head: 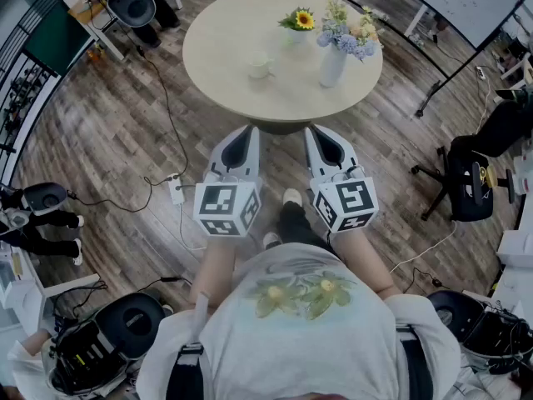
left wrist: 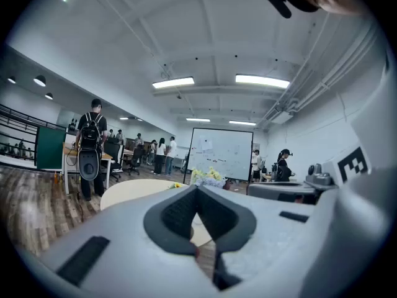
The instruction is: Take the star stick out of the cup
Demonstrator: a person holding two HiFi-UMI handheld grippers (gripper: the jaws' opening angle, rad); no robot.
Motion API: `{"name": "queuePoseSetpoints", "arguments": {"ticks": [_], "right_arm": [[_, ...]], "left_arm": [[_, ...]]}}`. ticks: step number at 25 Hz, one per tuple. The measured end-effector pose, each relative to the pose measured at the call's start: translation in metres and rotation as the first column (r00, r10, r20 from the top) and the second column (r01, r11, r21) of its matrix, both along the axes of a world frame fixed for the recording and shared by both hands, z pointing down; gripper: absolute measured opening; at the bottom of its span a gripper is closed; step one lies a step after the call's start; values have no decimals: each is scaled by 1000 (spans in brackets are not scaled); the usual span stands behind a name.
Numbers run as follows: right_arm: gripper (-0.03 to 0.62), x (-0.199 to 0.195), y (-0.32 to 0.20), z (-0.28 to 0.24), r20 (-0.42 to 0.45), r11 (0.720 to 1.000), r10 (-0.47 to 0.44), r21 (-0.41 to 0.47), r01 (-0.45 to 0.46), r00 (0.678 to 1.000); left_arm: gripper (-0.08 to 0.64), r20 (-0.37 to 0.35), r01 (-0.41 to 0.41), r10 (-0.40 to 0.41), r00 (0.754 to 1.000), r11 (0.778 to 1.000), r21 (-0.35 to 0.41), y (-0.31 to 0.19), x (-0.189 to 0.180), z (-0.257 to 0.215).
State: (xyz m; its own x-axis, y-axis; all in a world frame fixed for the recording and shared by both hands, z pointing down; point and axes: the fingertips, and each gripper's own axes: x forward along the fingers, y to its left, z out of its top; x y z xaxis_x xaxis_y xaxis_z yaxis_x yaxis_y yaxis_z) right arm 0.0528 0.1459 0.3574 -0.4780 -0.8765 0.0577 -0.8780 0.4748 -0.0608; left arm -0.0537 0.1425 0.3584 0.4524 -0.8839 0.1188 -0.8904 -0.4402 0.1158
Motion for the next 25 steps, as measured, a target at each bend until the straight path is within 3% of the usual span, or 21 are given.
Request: {"name": "queuePoseSetpoints", "arguments": {"ticks": [10,20,25], "right_arm": [[18,5,-25,5,11,1000,14,-26,-14,1000],[23,9,-83,5,34,999,3,-39,-2,999],[183,14,-116,5,48,999,0,-48,2,999]], "left_arm": [[2,-1,7,-7,1000,1000,-9,-19,-1,3],[3,21,15,-14,1000,999,-36,-73,0,13],[3,40,29,-27,999,999,-44,-103,3,16]]}}
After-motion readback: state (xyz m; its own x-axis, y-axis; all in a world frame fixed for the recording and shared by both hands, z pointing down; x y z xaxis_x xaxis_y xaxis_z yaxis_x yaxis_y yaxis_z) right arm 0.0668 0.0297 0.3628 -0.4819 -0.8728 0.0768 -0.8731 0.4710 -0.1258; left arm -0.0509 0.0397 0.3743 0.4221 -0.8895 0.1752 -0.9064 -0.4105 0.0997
